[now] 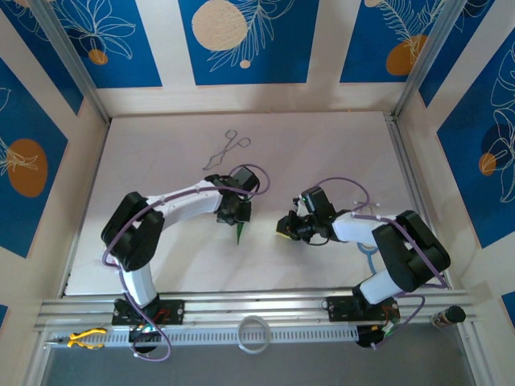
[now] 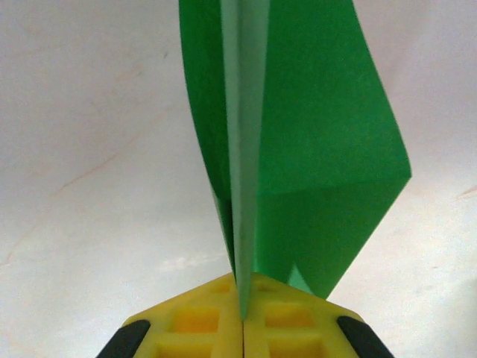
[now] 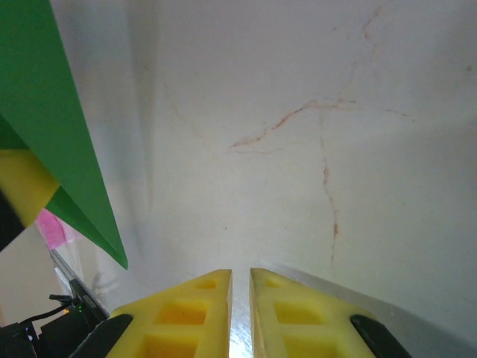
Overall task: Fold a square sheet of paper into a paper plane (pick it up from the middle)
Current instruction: Move a paper plane to the center of the table.
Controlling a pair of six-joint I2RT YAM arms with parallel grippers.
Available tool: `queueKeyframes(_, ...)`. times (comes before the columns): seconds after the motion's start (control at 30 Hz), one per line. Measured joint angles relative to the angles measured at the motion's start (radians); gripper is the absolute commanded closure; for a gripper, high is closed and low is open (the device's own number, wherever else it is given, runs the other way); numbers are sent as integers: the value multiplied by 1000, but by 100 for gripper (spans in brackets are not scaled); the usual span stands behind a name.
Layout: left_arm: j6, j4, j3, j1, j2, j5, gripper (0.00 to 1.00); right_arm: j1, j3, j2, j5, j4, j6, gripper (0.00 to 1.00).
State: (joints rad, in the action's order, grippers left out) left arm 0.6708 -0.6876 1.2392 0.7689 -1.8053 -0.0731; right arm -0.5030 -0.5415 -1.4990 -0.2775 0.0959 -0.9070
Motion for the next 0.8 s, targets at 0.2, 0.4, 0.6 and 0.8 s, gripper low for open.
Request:
queueKeyframes(0.2, 0, -30, 4, 2, -23, -4, 88, 0, 0, -1, 1, 1, 0, 86)
queueKeyframes(0.4, -3, -38, 4, 6, -29, -11, 81, 0, 0, -8, 1, 3, 0, 85)
queueKeyframes(0.6, -16, -47, 8, 7, -29, -38, 78, -1, 0, -10, 1, 7, 0, 85)
queueKeyframes(0.8, -24, -60, 13, 8, -29, -68, 75, -1, 0, -13, 0, 10, 0, 86)
